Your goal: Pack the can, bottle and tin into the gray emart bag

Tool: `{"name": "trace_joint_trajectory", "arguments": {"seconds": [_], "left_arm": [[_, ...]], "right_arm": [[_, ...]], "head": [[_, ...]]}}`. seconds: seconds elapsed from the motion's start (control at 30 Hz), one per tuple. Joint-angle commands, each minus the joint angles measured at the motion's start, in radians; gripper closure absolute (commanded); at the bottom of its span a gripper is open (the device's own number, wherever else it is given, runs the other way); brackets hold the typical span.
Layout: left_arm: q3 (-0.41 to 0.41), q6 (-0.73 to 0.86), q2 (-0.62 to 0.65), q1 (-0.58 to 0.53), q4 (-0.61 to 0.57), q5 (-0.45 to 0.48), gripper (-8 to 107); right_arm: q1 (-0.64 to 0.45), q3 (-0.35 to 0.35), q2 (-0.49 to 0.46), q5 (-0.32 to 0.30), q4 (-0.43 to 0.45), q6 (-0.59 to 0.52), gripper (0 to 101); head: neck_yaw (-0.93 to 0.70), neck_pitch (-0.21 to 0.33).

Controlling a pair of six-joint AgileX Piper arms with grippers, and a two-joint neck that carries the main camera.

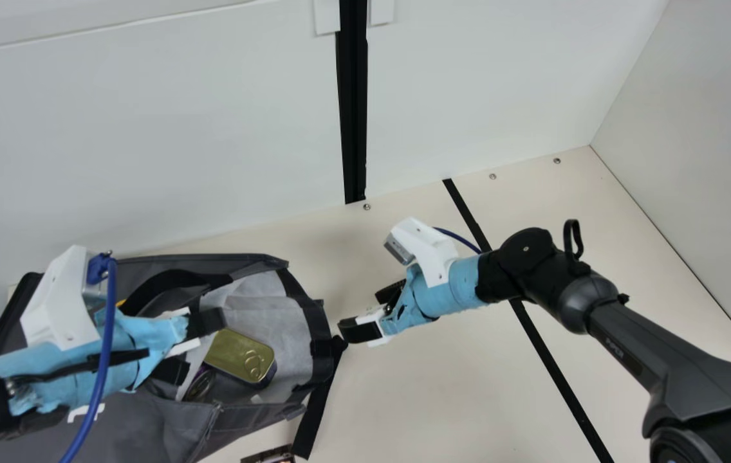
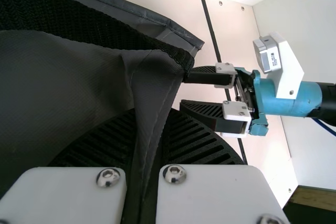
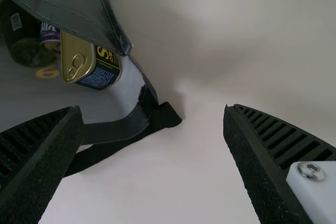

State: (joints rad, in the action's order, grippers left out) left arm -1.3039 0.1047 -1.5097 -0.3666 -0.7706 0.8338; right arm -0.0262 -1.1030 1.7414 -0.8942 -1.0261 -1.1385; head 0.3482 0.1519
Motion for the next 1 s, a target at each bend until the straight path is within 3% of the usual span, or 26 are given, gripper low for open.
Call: {"name": "trace_joint_trajectory", "arguments": {"seconds": [0.0,0.97], "left_arm": [[0.000,0.000,0.000,0.000,0.000,0.000,89],[0.000,0.000,0.000,0.000,0.000,0.000,89]], "right_arm": [[0.010,-0.006,0.012,0.000,-0.007,-0.007,11],[0.165,-0.168,0.244,-0.020,-0.122,-0.033,11]], "head": [[0.001,0.023],[0.001,0.023]]}}
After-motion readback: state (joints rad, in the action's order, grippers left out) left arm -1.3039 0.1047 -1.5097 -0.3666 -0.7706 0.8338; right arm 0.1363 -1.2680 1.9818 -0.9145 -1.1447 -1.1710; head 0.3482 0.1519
